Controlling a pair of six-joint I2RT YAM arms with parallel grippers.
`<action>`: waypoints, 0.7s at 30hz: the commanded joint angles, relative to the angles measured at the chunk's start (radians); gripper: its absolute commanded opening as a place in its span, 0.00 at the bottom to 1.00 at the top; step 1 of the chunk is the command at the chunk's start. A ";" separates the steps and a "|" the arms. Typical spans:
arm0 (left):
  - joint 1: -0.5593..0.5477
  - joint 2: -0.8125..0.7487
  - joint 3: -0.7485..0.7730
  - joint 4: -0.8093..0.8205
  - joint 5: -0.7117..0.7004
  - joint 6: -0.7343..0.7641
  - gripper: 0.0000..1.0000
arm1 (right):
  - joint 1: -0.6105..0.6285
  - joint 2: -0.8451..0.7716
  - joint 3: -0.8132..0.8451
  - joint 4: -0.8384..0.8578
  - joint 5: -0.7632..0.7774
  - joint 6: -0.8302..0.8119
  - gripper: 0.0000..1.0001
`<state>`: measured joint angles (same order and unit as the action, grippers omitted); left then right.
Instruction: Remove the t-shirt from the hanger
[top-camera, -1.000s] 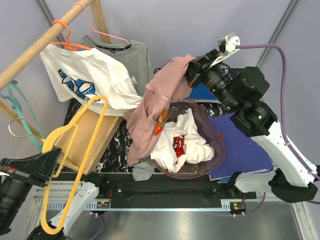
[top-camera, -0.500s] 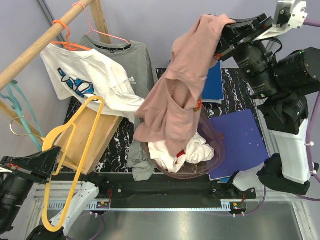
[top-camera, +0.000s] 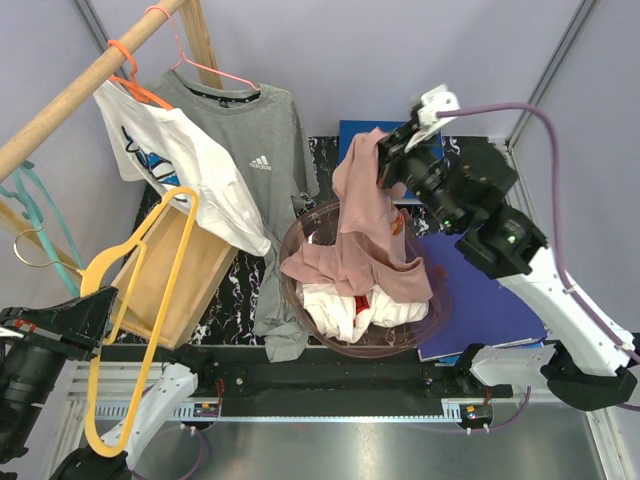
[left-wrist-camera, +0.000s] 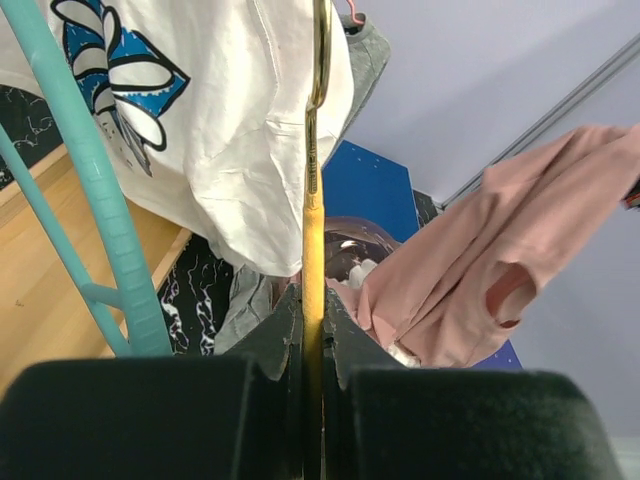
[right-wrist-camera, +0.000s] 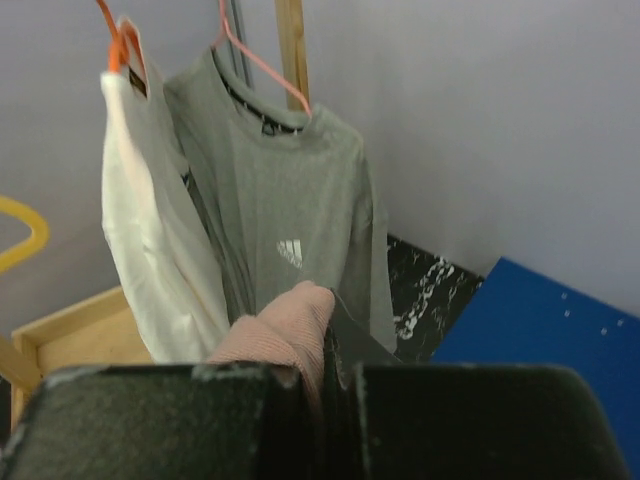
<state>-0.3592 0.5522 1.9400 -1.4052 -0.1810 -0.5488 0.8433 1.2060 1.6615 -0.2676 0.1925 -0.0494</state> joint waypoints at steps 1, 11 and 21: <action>-0.012 0.066 0.019 0.002 -0.044 0.004 0.00 | -0.007 -0.074 -0.126 0.094 -0.001 0.098 0.00; -0.038 0.135 0.094 -0.003 -0.195 0.038 0.00 | -0.006 -0.229 -0.581 0.079 -0.002 0.270 0.00; -0.093 0.164 0.186 -0.067 -0.328 0.027 0.00 | -0.007 -0.258 -0.750 -0.087 -0.090 0.416 0.59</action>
<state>-0.4393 0.6830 2.0964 -1.4052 -0.4332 -0.5308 0.8429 0.9817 0.9234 -0.3164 0.1589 0.3065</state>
